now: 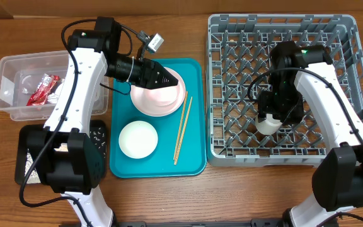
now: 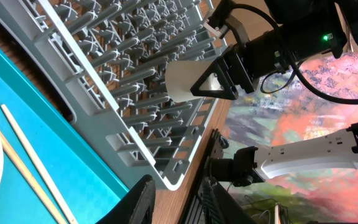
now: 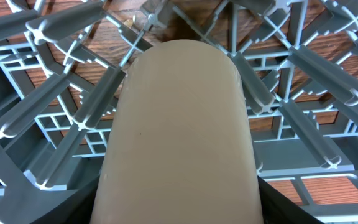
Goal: Sort waste into correct bins and load items into the dishwasher
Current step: 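Lower the white cup upside down into the dish rack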
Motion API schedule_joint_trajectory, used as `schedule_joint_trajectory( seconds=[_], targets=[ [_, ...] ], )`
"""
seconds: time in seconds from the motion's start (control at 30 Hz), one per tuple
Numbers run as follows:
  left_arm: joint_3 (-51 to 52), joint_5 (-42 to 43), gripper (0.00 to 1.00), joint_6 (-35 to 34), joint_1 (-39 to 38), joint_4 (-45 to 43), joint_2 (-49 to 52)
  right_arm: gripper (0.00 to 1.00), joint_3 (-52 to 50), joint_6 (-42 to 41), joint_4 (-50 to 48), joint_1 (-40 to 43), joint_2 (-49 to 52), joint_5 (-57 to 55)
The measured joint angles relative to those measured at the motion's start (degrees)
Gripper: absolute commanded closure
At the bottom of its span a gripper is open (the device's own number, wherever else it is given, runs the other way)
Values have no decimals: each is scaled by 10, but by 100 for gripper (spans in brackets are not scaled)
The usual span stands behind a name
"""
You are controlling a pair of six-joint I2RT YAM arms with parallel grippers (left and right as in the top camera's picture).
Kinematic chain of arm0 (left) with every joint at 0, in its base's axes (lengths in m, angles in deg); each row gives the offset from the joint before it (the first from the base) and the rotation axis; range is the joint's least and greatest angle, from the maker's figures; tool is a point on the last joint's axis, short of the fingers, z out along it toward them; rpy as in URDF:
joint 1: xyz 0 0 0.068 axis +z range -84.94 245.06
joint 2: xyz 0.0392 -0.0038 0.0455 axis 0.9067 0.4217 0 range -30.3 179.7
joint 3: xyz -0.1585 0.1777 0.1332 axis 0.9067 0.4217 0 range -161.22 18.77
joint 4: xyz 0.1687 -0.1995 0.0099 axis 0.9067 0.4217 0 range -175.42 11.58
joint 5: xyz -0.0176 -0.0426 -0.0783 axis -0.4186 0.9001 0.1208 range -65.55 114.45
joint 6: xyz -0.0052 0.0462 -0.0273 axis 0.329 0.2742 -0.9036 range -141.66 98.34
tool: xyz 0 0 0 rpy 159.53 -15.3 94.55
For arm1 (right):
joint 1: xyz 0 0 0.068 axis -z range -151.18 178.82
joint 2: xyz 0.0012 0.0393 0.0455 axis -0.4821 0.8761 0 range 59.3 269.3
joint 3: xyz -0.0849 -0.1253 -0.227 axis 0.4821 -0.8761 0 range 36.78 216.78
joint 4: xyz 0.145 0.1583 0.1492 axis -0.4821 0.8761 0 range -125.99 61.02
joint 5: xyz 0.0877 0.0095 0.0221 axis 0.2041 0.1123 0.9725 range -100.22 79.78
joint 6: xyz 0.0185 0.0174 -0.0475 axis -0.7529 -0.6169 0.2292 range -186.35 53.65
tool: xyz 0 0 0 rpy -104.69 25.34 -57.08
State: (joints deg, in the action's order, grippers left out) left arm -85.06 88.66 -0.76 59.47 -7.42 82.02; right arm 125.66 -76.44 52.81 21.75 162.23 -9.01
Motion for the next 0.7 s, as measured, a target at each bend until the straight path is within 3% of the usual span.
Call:
schedule_joint_trajectory(
  seconds=[0.27, 0.7],
  targets=[
    [0, 0, 72, 0, 0, 0, 0, 30, 0, 1, 5, 0, 0, 0],
    [0, 0, 71, 0, 0, 0, 0, 31, -4, 3, -17, 0, 0, 0]
  ],
)
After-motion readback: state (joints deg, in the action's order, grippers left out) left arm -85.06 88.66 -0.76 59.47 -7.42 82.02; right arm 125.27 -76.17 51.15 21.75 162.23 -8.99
